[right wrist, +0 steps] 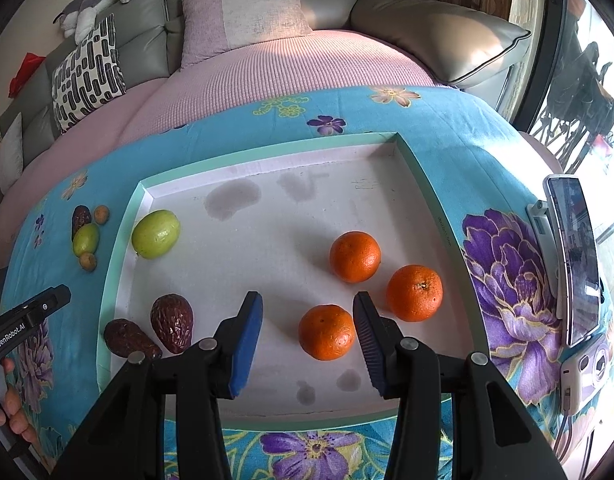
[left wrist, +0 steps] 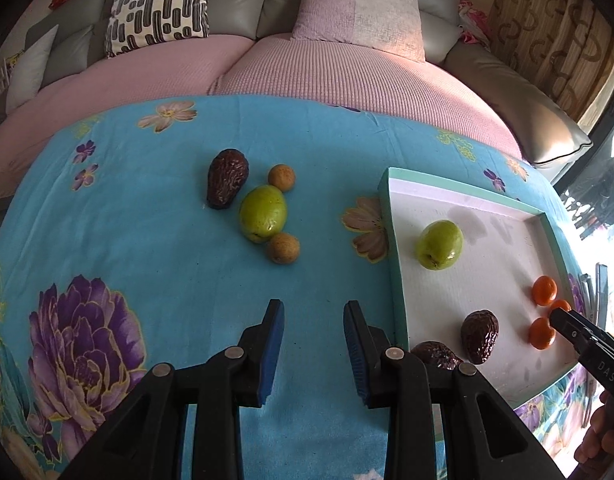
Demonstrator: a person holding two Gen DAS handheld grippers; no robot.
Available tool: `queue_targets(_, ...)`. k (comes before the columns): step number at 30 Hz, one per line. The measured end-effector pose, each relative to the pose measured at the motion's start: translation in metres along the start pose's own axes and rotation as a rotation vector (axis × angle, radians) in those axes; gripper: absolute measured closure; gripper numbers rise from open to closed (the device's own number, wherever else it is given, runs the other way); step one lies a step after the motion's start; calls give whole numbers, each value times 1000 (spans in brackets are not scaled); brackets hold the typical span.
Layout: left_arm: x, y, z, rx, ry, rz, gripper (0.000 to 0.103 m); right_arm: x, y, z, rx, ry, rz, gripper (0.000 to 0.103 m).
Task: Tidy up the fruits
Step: 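Open the right tool to drop the orange while the left tool releases the date in the tray, then move both open tools back from the tray toward the remaining fruit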
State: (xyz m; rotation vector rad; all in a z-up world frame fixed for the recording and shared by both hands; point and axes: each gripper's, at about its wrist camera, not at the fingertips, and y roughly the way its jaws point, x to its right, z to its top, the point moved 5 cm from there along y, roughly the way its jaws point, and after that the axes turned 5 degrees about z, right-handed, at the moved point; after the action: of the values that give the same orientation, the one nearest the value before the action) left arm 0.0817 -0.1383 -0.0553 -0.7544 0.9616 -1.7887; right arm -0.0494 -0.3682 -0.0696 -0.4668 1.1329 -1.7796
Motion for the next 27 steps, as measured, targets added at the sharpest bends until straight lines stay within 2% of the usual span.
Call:
queue_targets(5,-7,0,0,5,-15,21,69,-2,1,0,-2,-5,0,55)
queue_targets(7,-7,2,0,0,-15,34,64,-2,3,-1,-10,-9,3,48)
queue_targets(8,-8,3,0,-5,-14,47,42,-3,4,-2,-14,-12,3,35)
queue_targets(9,-9,5,-1,-8,-14,65,20,-4,5,-2,-16,-16,2,30)
queue_targets(10,-9,6,-1,-6,-14,80,17,-5,5,-2,-16,-21,1,30)
queue_targets(16,-11,8,1,2,-4,119,15,-9,6,-1,-7,-50,6,23)
queue_targets(17,-12,8,1,4,-6,129,12,-10,6,-1,-4,-54,8,20)
queue_targets(18,-15,8,1,9,-10,142,6,-10,6,-1,1,-58,11,13)
queue_targets(20,-19,7,3,26,-17,177,0,-11,5,0,20,-60,15,8)
queue_targets(23,-28,4,5,52,-27,226,0,-11,3,2,51,-59,12,8)
queue_targets(27,-35,3,7,62,-53,238,0,-14,2,3,73,-61,15,7)
